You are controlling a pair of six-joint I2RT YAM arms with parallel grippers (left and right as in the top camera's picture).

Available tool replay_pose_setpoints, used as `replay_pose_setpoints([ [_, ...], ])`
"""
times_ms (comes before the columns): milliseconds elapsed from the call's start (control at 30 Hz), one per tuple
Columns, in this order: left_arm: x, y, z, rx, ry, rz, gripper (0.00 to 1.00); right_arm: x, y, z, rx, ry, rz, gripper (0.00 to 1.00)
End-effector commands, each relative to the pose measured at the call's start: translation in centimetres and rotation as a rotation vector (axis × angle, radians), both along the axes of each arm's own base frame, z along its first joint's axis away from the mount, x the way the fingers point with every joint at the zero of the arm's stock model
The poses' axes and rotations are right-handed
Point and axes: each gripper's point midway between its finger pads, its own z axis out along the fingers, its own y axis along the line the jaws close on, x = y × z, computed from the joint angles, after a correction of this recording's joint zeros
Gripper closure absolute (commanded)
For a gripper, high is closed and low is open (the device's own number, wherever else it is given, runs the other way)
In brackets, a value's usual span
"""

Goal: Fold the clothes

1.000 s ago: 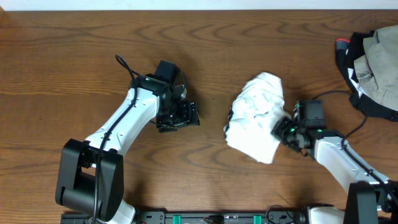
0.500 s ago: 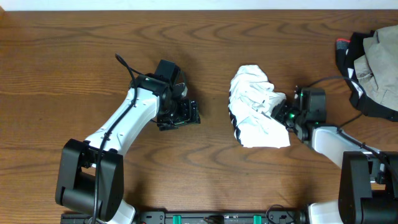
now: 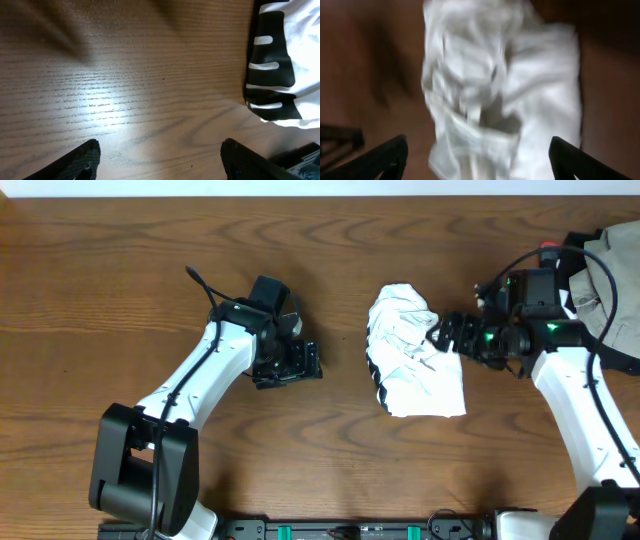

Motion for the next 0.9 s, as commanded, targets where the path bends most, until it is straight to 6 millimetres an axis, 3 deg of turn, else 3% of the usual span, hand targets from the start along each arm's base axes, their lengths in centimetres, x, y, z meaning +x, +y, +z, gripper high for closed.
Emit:
replay_pose_setpoints([
  [0,0.1,0.3,0.0,0.007,-0.010,-0.006,0.21,-2.8,1.8,-2.9,0.037,0.094,0.101,0.12],
  [167,0.0,0.3,0.0,0.008,-0.006,-0.006,0.21,-5.2,2.4,-6.6,0.039,0.165,0.106,0.13],
  [400,-0.1,0.3,0.0,0.010,-0.002,-0.006,0.21,-5.2,2.4,-8.5,0.042,0.132,0.108,0.18],
  [533,-0.1,0.3,0.0,0.009,-0.002,-0.006,0.21,-4.3,2.5,-8.5,0.042,0.085,0.109,0.30],
  [867,-0.1,0.3,0.0,0.010,-0.002,-0.006,0.21,-3.2,2.5,-8.2,0.042,0.038,0.106,0.76],
])
